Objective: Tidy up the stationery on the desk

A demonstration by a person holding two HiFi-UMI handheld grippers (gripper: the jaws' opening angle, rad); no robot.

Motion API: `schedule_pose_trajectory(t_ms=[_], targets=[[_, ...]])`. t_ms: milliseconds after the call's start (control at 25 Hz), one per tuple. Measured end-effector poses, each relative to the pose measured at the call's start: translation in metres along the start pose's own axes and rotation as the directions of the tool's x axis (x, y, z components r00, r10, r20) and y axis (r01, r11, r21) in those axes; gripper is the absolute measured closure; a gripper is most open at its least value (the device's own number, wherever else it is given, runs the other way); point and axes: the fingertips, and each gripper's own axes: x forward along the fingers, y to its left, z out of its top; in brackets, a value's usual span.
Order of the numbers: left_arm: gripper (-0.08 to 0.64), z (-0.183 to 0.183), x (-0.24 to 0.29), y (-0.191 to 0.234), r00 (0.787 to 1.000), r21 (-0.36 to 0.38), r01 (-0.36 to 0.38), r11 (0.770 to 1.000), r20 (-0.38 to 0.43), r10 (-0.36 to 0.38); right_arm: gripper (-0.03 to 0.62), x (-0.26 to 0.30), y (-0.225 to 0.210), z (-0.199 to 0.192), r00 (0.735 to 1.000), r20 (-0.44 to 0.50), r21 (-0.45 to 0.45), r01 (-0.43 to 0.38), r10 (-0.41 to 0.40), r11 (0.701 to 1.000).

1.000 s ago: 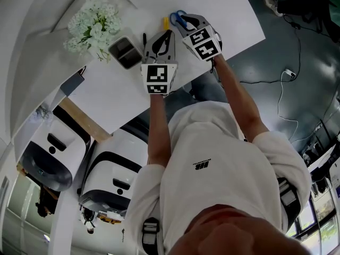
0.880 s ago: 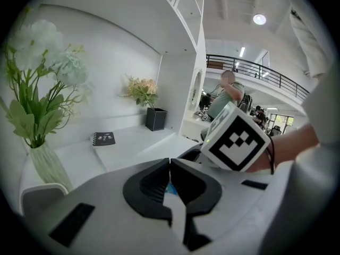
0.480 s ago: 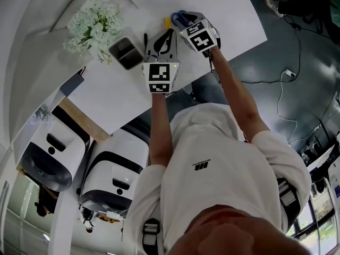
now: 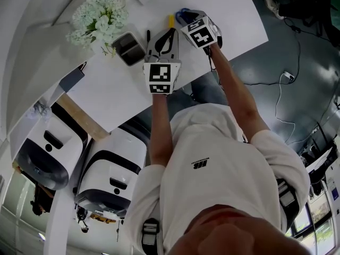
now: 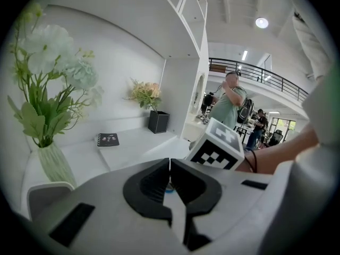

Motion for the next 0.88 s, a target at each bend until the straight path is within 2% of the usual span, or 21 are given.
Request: schedule_pose_trajectory(t_ms=[120,400,640,880], targets=[[0.560,0.005,-0.008,0.000,1.000,-0.003,-0.002,1.000,0.017,0.002,0.531,-0.008,0.001,0.002,1.000,0.016,0.012,0.002,-0.002,1.000],[0.560,0.014,-0.034,0.003,0.998,-0.002,-0.015,1.000,0.054,0.015,0.532,-0.052,0.009,0.022,0.988,0.152,0.035,0.029,-0.034,0.999],[0.560,0.013,-0.059,0.011,0.997,-0.010,-0.038,0.999,0.070,0.039,0.534,-0.092,0.028,0.039,0.965,0.260,0.050,0.021,-0.033,0.999],[0.560,0.014,-0.092,0.022,0.992,-0.019,-0.073,0.997,0.107,0.074,0.535,-0.130,0.059,0.065,0.936,0.351,0.006,0.000,-0.002,1.000]])
